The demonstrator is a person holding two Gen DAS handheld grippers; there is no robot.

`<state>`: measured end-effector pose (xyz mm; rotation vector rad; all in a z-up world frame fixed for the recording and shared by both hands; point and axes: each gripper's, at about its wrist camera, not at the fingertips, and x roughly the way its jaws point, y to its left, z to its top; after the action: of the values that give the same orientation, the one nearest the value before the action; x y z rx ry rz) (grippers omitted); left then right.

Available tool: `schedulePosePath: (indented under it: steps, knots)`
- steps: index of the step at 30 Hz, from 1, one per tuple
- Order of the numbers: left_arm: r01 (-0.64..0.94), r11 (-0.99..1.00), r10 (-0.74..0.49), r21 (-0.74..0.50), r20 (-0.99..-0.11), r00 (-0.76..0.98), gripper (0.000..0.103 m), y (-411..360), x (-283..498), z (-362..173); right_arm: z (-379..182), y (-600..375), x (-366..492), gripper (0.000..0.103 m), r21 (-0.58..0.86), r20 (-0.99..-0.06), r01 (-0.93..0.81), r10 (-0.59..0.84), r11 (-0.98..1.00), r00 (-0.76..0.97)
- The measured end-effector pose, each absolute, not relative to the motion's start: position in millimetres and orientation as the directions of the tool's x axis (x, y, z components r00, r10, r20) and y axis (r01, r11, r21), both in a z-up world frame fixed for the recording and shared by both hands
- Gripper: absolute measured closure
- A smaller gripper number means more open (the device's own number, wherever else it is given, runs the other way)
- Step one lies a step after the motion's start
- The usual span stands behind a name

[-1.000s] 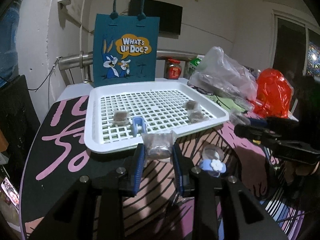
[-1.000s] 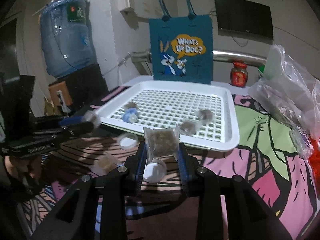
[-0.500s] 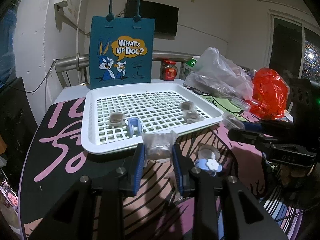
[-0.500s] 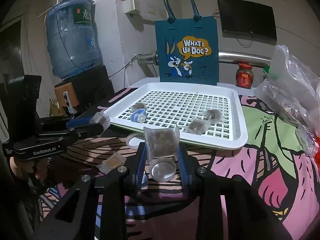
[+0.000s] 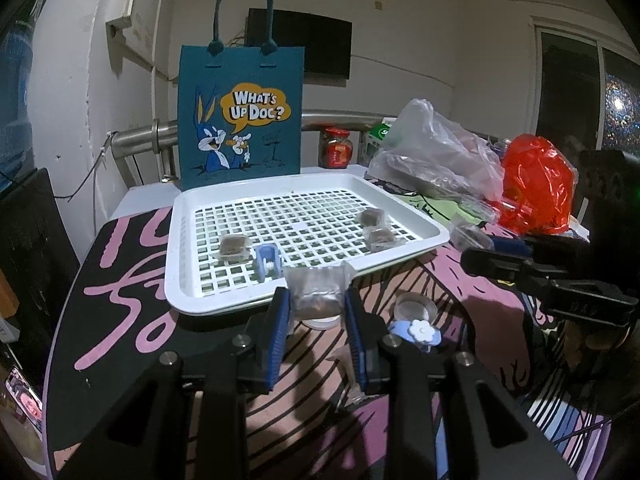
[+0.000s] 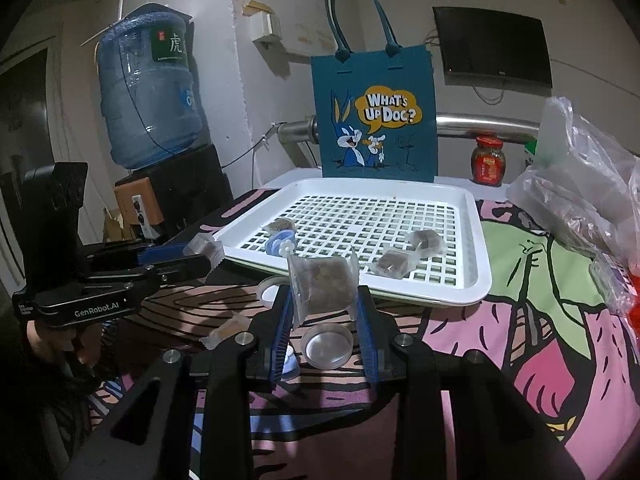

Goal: Organize objects
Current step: 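Hold both grasped clear boxes raised in front of the white tray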

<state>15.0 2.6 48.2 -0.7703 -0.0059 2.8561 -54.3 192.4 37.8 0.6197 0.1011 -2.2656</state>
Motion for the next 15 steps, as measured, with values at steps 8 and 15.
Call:
schedulePosePath:
  steps: [8,15]
  knots:
    - [-0.178,-0.984,0.168,-0.026,-0.492,-0.855,0.076,6.2,16.6,49.2,40.4,190.5,-47.9,0.073,0.080,-0.446,0.709,-0.661,-0.701,-0.603]
    - [-0.177,-0.984,0.167,-0.025,-0.490,-0.856,0.076,7.0,17.1,49.2,40.4,192.7,-48.1,0.073,0.085,-0.444,0.706,-0.661,-0.703,-0.605]
